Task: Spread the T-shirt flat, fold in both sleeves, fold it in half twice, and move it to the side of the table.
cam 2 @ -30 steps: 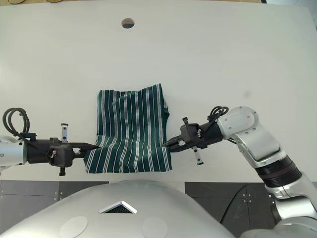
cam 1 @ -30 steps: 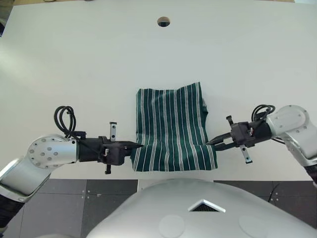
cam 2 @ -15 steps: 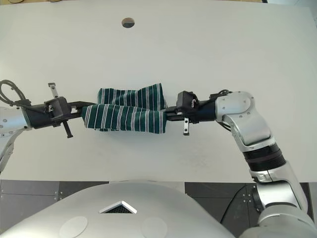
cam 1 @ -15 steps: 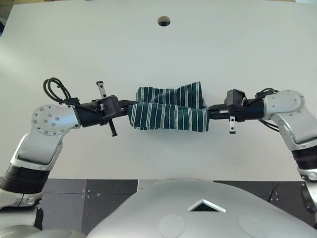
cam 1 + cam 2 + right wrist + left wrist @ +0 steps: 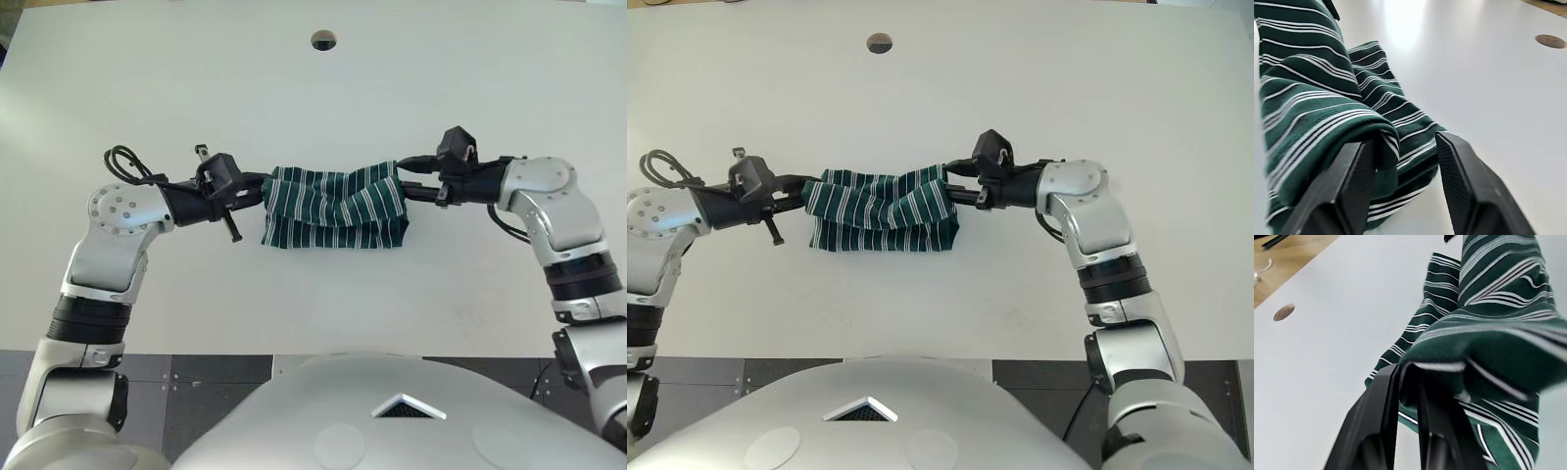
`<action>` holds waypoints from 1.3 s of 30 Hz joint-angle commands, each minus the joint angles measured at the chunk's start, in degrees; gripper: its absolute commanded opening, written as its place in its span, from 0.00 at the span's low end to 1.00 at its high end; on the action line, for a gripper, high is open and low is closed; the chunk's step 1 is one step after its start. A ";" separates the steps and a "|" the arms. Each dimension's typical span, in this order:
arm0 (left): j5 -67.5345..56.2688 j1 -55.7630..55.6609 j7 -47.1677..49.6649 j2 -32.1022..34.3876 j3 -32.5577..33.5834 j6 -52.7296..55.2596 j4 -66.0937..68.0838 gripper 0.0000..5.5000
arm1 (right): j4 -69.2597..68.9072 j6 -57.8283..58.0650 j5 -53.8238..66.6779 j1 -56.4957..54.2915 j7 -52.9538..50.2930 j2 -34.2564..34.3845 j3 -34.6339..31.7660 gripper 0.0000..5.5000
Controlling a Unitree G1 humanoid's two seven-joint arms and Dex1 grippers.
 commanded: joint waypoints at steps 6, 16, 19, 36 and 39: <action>-4.11 -4.26 -2.05 -1.19 3.40 13.16 5.80 0.11 | 6.43 9.71 2.53 -5.73 -9.57 7.02 -8.39 0.37; -4.58 -11.68 4.84 -4.76 7.43 29.12 19.22 0.11 | 8.75 16.34 6.14 -8.52 -17.98 11.17 -17.44 0.37; -4.48 -13.88 7.17 -6.12 9.82 29.35 24.18 0.11 | 5.82 12.04 6.59 -7.33 -16.48 11.98 -17.84 0.37; -18.58 0.74 16.66 -18.36 29.04 27.10 -0.29 0.11 | 13.40 -35.51 -35.35 -7.39 -18.85 14.07 12.04 0.37; -21.38 5.96 19.43 -22.78 30.75 25.86 -7.44 0.11 | 20.82 -33.73 -39.37 -9.60 -17.92 13.28 14.61 0.37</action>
